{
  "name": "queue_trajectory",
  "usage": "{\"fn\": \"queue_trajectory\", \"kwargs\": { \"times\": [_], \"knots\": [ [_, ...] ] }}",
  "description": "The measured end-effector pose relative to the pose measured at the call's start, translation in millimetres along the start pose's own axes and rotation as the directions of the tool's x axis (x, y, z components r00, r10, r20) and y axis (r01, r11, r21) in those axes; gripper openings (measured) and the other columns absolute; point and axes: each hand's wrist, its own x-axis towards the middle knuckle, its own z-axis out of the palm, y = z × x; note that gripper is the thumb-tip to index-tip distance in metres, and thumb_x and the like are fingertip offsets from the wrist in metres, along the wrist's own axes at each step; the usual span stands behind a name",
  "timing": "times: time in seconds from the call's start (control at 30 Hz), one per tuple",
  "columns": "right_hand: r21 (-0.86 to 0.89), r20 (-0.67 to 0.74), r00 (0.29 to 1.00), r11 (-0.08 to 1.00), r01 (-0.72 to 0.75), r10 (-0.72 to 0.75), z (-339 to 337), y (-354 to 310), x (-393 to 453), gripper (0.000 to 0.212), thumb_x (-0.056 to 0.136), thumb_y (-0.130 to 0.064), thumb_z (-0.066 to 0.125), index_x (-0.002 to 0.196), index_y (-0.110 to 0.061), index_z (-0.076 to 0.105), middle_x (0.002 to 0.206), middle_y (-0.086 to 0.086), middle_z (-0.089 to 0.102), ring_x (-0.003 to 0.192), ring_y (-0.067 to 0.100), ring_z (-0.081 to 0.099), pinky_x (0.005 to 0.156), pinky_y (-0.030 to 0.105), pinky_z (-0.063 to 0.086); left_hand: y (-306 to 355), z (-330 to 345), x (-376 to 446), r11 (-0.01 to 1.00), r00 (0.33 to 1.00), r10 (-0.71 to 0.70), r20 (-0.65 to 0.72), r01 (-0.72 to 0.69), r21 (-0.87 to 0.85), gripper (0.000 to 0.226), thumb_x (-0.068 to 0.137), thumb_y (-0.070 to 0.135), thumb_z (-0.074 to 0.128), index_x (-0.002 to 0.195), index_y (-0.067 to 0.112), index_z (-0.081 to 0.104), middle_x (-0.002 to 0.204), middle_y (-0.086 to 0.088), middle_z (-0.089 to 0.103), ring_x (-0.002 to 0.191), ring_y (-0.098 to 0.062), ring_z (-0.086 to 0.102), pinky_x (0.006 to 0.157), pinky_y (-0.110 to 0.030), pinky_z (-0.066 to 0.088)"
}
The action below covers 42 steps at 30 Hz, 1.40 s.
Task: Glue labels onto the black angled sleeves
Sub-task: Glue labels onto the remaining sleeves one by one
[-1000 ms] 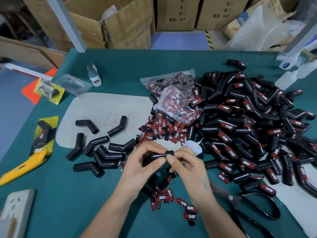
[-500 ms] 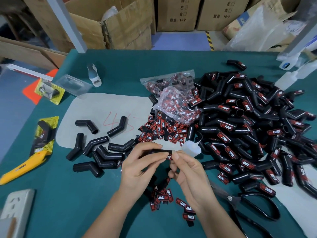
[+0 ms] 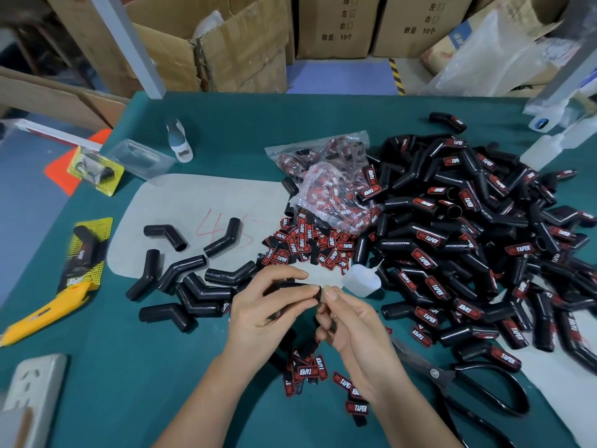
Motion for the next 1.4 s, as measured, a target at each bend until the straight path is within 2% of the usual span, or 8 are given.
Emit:
{"fn": "queue_trajectory", "kwargs": {
  "times": [0.17, 0.37, 0.67, 0.8, 0.93, 1.03, 1.13, 1.4],
  "knots": [
    [-0.007, -0.007, 1.000, 1.000, -0.005, 0.005, -0.7, 0.8, 1.0, 0.026, 0.096, -0.039, 0.066, 0.084, -0.018, 0.072, 0.079, 0.000, 0.049, 0.071, 0.009, 0.047, 0.066, 0.022, 0.047, 0.0, -2.2, 0.8, 0.999, 0.999, -0.033, 0.017, 0.034, -0.028, 0.014, 0.092, 0.018, 0.078, 0.101, 0.009, 0.084, 0.114, -0.002, 0.070, 0.106, -0.017, 0.069, 0.092, -0.027, 0.053],
    [0.022, -0.021, 1.000, 1.000, 0.002, -0.001, -2.3, -0.1, 2.1, 0.027, 0.094, -0.036, 0.068, 0.089, -0.010, 0.072, 0.079, 0.000, 0.051, 0.070, 0.008, 0.047, 0.065, 0.022, 0.047, 1.7, -7.2, 1.2, 0.991, 0.996, -0.080, 0.050, 0.085, -0.102, 0.017, 0.095, 0.023, 0.076, 0.108, 0.016, 0.084, 0.117, 0.004, 0.070, 0.099, -0.023, 0.071, 0.069, -0.036, 0.061],
    [-0.050, -0.002, 0.999, 0.997, 0.054, -0.054, -4.3, -1.1, 1.9, 0.024, 0.094, -0.038, 0.070, 0.086, -0.016, 0.078, 0.077, 0.000, 0.043, 0.070, 0.009, 0.044, 0.068, 0.023, 0.046, 4.4, -12.8, 3.5, 0.988, 0.989, -0.078, 0.123, 0.093, -0.123, 0.019, 0.098, 0.018, 0.072, 0.113, 0.013, 0.082, 0.118, -0.002, 0.070, 0.099, -0.023, 0.071, 0.065, -0.029, 0.061],
    [-0.128, 0.010, 0.995, 0.987, 0.097, -0.097, -4.4, 1.0, 3.1, 0.030, 0.086, -0.041, 0.076, 0.102, -0.015, 0.082, 0.083, -0.003, 0.057, 0.073, 0.009, 0.050, 0.068, 0.023, 0.046, 3.5, -13.7, 3.3, 0.988, 0.986, -0.065, 0.150, 0.085, -0.127, 0.021, 0.099, 0.014, 0.069, 0.116, 0.011, 0.081, 0.121, -0.002, 0.069, 0.101, -0.023, 0.071, 0.067, -0.026, 0.062],
    [-0.306, -0.064, 0.976, 0.935, 0.182, -0.210, -4.2, 2.1, 5.3, 0.024, 0.079, -0.044, 0.081, 0.092, -0.024, 0.084, 0.084, -0.011, 0.062, 0.071, 0.007, 0.055, 0.065, 0.017, 0.046, 4.4, -11.9, 0.8, 0.988, 0.984, -0.060, 0.168, 0.082, -0.130, 0.023, 0.103, 0.017, 0.064, 0.119, 0.009, 0.079, 0.124, -0.002, 0.068, 0.104, -0.025, 0.070, 0.073, -0.028, 0.063],
    [-0.305, -0.072, 0.966, 0.928, 0.216, -0.248, -5.7, 2.6, 5.1, 0.019, 0.078, -0.043, 0.082, 0.086, -0.026, 0.084, 0.081, -0.013, 0.059, 0.068, 0.007, 0.054, 0.065, 0.017, 0.046, 6.1, -11.6, 2.4, 0.991, 0.985, -0.052, 0.163, 0.071, -0.113, 0.022, 0.101, 0.013, 0.066, 0.118, 0.008, 0.079, 0.123, -0.002, 0.069, 0.105, -0.023, 0.071, 0.082, -0.034, 0.062],
    [-0.281, -0.063, 0.964, 0.931, 0.232, -0.259, -6.6, 3.0, 4.1, 0.019, 0.077, -0.042, 0.083, 0.082, -0.024, 0.082, 0.080, -0.011, 0.056, 0.069, 0.007, 0.051, 0.066, 0.018, 0.045, 8.1, -13.0, 4.6, 0.996, 0.995, -0.037, 0.098, 0.045, -0.083, 0.019, 0.095, 0.013, 0.072, 0.112, 0.008, 0.081, 0.118, -0.002, 0.073, 0.107, -0.020, 0.072, 0.093, -0.031, 0.057],
    [-0.230, -0.054, 0.948, 0.928, 0.294, -0.314, -3.8, 5.9, 2.7, 0.032, 0.074, -0.052, 0.089, 0.081, -0.022, 0.081, 0.080, -0.012, 0.056, 0.071, 0.006, 0.052, 0.068, 0.018, 0.046, 7.8, -5.8, -1.6, 0.996, 0.991, 0.088, -0.104, -0.090, -0.017, 0.022, 0.089, 0.008, 0.081, 0.111, 0.007, 0.079, 0.121, 0.001, 0.073, 0.108, -0.018, 0.072, 0.093, -0.028, 0.056]
  ]
}}
